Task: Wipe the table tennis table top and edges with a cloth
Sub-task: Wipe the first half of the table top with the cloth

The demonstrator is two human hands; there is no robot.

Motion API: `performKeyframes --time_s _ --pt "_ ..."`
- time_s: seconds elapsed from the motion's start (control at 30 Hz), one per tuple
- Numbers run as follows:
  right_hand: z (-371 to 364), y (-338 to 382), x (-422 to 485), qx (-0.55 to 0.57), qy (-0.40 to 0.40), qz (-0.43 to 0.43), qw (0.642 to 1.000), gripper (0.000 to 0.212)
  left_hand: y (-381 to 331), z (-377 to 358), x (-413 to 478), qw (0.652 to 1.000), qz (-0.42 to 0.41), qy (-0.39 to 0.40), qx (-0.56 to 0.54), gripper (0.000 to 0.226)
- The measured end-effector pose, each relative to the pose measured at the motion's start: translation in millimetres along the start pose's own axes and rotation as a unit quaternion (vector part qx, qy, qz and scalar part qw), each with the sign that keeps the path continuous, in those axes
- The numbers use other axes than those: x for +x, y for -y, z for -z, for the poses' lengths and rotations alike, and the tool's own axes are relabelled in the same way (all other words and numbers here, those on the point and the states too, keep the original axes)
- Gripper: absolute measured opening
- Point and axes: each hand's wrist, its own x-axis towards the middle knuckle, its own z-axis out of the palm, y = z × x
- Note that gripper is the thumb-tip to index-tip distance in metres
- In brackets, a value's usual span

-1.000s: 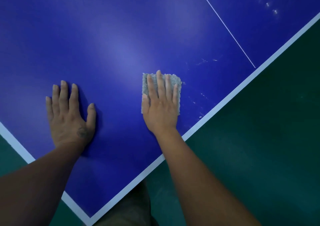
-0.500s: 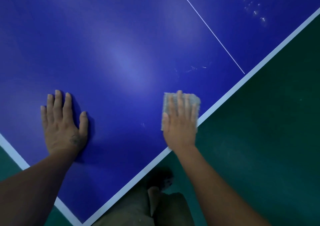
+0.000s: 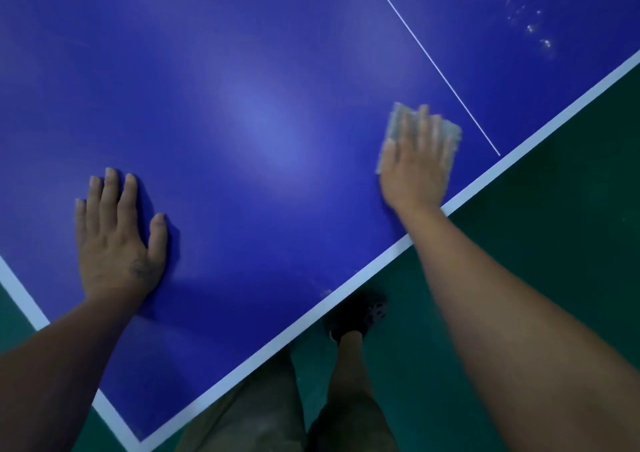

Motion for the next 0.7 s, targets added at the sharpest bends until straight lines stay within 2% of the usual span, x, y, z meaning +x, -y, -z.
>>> performKeyframes --time_s 0.07,0.17,0.37,0.47,0.57,0.7 --pt "6 -33 -8 0.002 0.017 -0.054 0.998 0.065 -17 -2 -5 0.999 0.048 -0.003 0.002 0.072" --pt "6 -39 -44 -0.011 0.024 -0.085 0.996 0.065 -65 -5 -7 0.993 0.116 -0.005 -0.009 0.076" --pt "-15 52 -118 0.025 0.016 -0.057 0.998 0.066 -84 -3 -4 0.991 0.136 0.01 -0.009 0.072" --pt "-27 120 -139 0.058 0.005 0.007 0.998 0.066 -84 -4 -3 0.99 0.141 0.001 -0.014 0.068" --pt "-41 157 -166 0.072 -0.006 0.131 0.989 0.065 -84 -4 -3 0.99 0.141 -0.006 -0.01 0.065" --pt "-52 112 -200 0.063 0.007 0.23 0.971 0.068 -85 -2 -3 0.989 0.146 -0.002 -0.006 0.065"
